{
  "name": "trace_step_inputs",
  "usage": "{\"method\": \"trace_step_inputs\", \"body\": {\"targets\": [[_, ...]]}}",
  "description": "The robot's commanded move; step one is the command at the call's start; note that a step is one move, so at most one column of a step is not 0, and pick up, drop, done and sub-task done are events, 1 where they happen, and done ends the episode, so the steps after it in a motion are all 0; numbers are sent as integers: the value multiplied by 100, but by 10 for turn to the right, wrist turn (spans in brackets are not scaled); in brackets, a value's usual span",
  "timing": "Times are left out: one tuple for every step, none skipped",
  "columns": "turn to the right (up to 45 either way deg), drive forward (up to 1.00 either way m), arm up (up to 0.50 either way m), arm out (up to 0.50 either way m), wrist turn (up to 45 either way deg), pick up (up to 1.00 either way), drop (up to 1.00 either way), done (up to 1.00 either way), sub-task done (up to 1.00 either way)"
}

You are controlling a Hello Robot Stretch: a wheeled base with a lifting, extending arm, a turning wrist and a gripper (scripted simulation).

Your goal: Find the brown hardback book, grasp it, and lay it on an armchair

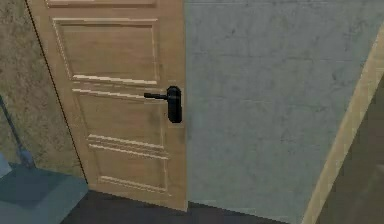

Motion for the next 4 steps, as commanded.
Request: {"method": "trace_step_inputs", "body": {"targets": [[-450, 0, 0, 0, 0, 0, 0, 0, 0], [-210, 0, 0, 0, 0, 0, 0, 0, 0], [0, 20, 0, 0, 0, 0, 0, 0, 0], [-180, 0, 0, 0, 0, 0, 0, 0, 0]]}}
